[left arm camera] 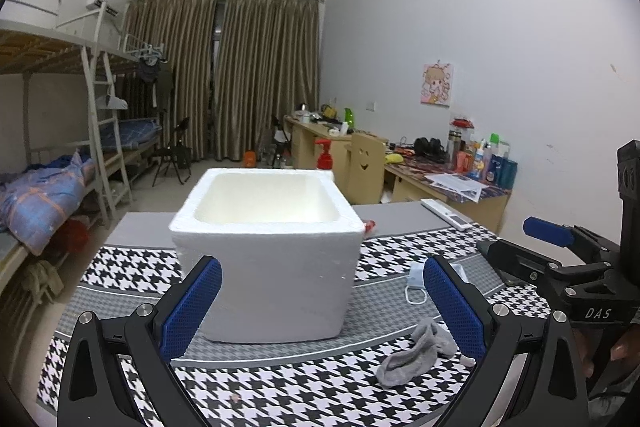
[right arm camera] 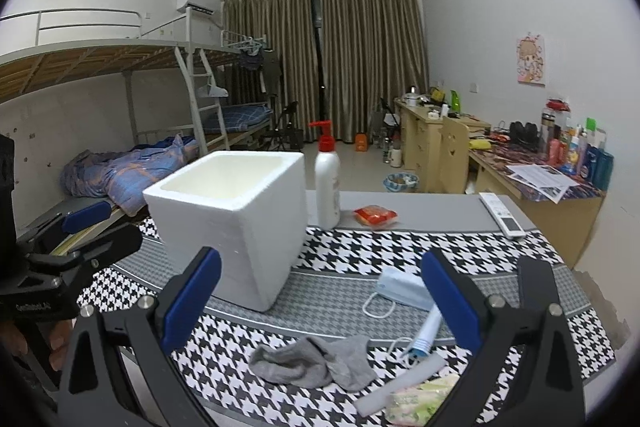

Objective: Organize soft objects
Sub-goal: 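Move both grippers back from the box toward the grey sock on the table, then grasp the grey sock with the left gripper while the right gripper grasps the wet-wipe pack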

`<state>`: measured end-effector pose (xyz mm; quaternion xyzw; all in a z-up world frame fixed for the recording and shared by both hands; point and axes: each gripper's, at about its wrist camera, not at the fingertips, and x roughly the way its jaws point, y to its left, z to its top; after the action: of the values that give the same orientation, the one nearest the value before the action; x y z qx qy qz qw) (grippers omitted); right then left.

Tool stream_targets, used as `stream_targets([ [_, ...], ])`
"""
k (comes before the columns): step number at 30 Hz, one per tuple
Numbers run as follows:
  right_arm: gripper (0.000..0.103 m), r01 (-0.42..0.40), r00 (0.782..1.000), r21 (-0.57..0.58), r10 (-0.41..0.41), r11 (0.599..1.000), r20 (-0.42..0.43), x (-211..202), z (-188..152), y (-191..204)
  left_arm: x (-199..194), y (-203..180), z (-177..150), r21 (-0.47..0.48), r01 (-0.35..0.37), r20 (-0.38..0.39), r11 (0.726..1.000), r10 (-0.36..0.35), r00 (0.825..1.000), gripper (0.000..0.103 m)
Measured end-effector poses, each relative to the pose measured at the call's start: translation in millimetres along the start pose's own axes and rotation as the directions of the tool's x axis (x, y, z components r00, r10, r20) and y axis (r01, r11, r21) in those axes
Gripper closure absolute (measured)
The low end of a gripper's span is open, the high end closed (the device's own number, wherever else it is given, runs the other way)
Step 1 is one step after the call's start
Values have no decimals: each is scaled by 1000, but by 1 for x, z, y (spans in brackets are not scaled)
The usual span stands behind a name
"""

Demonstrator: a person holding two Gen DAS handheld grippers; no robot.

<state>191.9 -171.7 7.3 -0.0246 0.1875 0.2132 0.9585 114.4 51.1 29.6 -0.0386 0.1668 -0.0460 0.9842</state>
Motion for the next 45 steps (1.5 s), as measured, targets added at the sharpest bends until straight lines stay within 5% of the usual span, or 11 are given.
stream_targets([
  [22, 2, 136, 990, 31, -135, 990, -40, -13, -25, -37, 28, -48, -17, 56, 102, -71, 993, -98, 993, 2],
  [45, 1, 189, 975, 86, -177, 978, -135, -4, -57, -69, 65, -72, -41, 70, 149, -201, 986, -132, 971, 1],
])
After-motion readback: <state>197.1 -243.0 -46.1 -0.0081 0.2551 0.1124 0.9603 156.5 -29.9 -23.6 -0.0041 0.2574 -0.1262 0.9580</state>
